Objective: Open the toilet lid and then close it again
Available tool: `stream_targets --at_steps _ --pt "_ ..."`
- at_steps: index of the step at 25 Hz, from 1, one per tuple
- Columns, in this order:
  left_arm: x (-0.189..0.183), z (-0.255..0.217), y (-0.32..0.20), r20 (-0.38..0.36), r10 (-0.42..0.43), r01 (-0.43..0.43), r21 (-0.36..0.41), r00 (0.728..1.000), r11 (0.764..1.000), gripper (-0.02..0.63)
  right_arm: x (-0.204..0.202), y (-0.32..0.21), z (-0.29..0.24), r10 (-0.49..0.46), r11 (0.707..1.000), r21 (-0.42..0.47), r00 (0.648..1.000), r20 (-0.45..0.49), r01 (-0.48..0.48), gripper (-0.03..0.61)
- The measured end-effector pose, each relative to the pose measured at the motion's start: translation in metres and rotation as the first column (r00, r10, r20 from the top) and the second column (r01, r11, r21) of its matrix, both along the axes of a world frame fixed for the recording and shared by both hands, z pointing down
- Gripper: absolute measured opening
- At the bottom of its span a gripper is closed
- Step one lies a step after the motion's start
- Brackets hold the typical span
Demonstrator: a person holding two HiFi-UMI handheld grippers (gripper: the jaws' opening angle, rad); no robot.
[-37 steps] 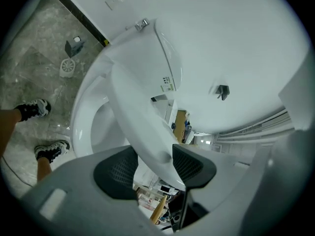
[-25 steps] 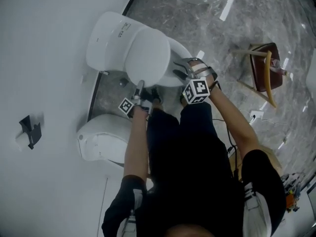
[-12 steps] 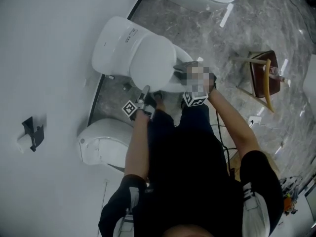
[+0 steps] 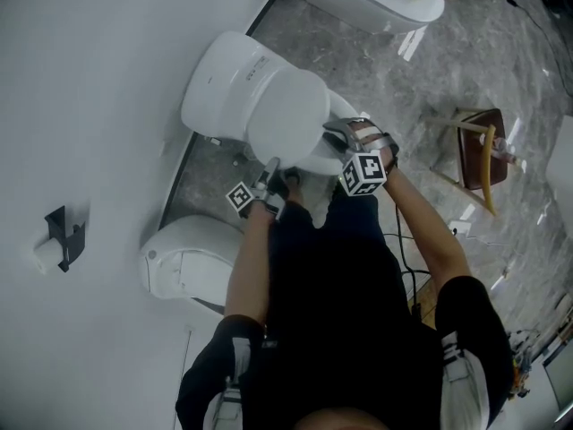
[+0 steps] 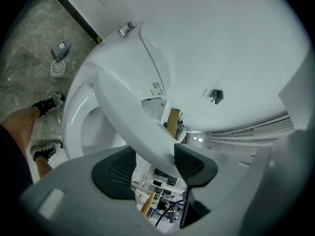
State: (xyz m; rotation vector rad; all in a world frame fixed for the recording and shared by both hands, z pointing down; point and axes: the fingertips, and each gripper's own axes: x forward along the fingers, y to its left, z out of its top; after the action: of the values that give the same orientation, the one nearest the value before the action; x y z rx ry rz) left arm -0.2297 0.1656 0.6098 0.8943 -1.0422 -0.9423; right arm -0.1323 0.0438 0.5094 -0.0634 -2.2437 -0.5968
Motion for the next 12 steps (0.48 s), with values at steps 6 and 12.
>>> stream_targets --at_steps 6,12 --pt "0.000 -0.010 0.005 0.012 0.105 -0.105 0.003 0.994 0.994 0.252 -0.006 -0.001 -0.003 0.042 0.999 -0.017 0.999 0.000 -0.042 0.100" --pt "0.011 -0.042 0.022 0.143 0.366 -0.374 0.032 0.919 0.927 0.255 -0.015 -0.005 -0.009 0.079 0.996 -0.029 0.997 0.017 -0.079 0.100"
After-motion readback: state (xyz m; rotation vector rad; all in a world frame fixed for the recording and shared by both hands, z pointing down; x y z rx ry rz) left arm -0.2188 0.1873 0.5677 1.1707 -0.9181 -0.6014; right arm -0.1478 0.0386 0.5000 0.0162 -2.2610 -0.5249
